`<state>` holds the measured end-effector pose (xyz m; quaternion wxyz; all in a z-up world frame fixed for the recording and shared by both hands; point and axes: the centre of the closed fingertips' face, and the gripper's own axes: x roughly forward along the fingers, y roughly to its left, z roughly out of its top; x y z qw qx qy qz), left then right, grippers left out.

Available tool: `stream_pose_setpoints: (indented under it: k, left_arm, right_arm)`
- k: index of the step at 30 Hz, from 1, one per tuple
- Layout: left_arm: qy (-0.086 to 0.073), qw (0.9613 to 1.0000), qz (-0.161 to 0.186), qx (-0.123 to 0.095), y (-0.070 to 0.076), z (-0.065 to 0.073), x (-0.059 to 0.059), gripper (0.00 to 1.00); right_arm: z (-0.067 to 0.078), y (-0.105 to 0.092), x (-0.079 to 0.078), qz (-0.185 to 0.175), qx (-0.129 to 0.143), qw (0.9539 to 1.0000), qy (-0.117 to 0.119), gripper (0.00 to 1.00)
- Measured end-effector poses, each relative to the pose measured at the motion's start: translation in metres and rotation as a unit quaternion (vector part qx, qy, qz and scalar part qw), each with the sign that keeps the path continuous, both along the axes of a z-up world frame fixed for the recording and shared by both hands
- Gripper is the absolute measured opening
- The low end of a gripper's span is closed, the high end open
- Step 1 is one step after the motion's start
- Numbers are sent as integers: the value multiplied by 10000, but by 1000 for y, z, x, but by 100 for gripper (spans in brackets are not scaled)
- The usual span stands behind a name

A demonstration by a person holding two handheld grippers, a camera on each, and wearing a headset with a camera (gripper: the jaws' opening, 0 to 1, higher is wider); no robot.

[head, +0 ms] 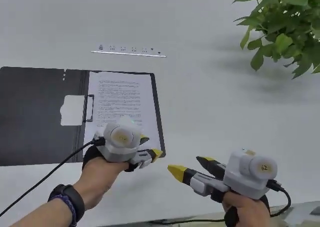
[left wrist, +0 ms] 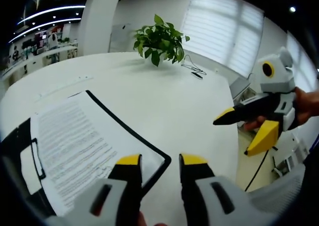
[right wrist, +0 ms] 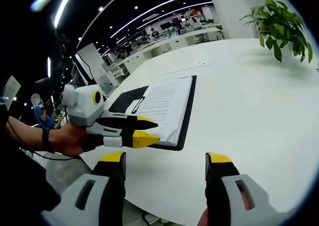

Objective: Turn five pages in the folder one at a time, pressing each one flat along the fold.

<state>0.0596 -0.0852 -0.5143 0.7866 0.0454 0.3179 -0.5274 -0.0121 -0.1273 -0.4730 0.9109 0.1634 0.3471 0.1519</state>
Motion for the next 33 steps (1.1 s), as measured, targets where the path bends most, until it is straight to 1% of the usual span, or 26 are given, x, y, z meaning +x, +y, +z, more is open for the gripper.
stream_pose_setpoints:
  k: [2,9,12,16,20,22,24,29,33]
  left_arm:
    - [41,9999,82,52,0,-6,2,25]
    - [59,9998,189,50,-3,-11,6,18]
    - [106,9997,204,59,-6,-14,4,16]
    - [108,9996,234,100,-7,-18,4,14]
    - [86,9995,286,93,-9,-18,4,13]
    - [41,9994,327,112,-9,-19,5,11]
    - [59,9994,326,140,-10,-21,4,10]
    - [30,9994,277,184,-11,-24,1,8]
    - [-20,9992,330,246,-9,-26,4,2]
  right_arm:
    - [-3,-2,-1,-40,19,10000,28,62]
    - [-8,-8,-1,-134,93,9998,68,62]
    - [-8,-9,0,-155,125,9998,68,61]
    - [-9,-10,2,-151,134,9998,71,61]
    - [-9,-11,5,-156,160,9997,54,61]
    - [-10,-11,5,-140,157,9998,66,61]
    - [-11,-10,6,-122,165,9998,71,61]
    - [-12,-9,11,-103,187,9997,70,61]
    - [-11,-8,15,-107,205,9997,37,61]
